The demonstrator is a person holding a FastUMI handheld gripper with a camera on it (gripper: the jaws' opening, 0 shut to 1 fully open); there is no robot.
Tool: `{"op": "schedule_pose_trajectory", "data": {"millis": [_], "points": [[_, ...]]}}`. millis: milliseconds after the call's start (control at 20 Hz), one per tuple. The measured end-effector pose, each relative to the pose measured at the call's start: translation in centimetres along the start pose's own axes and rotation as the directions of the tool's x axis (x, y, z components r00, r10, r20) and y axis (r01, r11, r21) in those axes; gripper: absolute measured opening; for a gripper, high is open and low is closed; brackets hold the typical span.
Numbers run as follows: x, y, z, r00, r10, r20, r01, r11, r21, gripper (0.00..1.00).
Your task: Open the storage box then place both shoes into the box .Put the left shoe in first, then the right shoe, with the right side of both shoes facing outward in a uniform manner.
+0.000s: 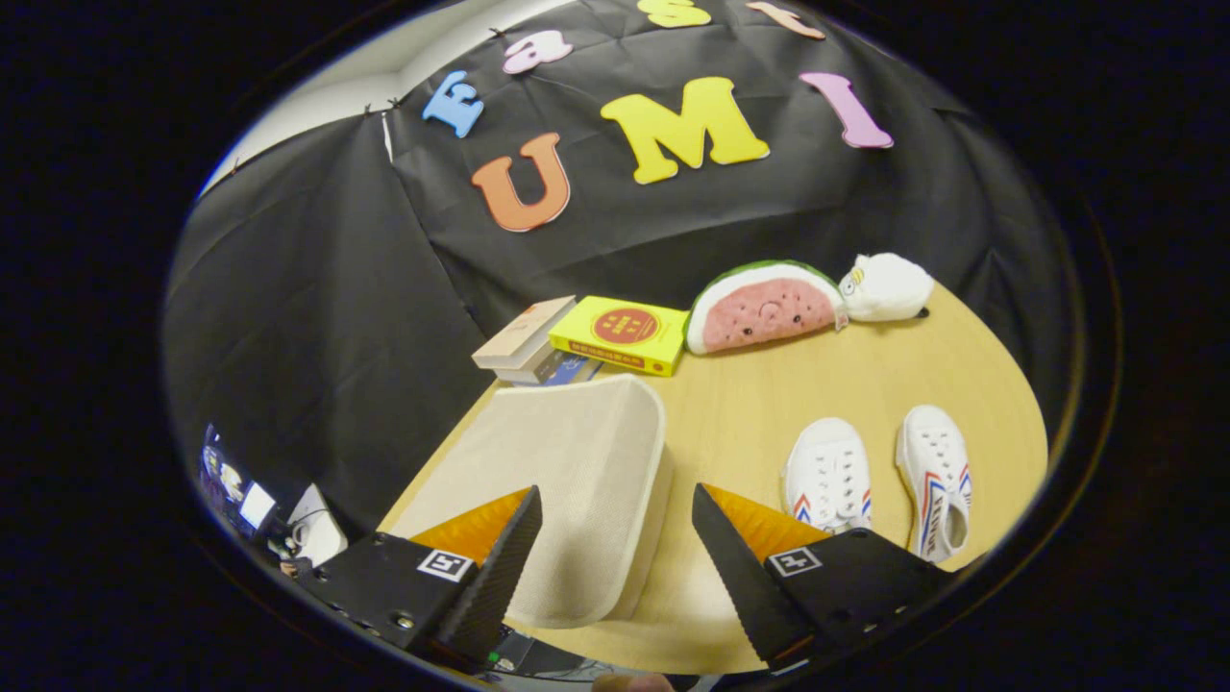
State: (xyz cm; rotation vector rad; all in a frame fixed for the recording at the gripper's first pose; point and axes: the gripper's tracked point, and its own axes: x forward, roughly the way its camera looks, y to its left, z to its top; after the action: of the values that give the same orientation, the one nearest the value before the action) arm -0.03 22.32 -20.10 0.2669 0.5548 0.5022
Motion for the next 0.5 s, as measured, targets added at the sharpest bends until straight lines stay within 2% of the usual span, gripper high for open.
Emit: {"op": "schedule_pose_trajectory", "data": {"millis": [250,500], "points": [[2.7,0.9,-2.5,0.995,0.046,-0.089,-0.041,0.998,0.054,0.95],[3.7,1.9,-3.8,0.98,0.135,-0.143,-0.106,0.976,0.192,0.96]]}}
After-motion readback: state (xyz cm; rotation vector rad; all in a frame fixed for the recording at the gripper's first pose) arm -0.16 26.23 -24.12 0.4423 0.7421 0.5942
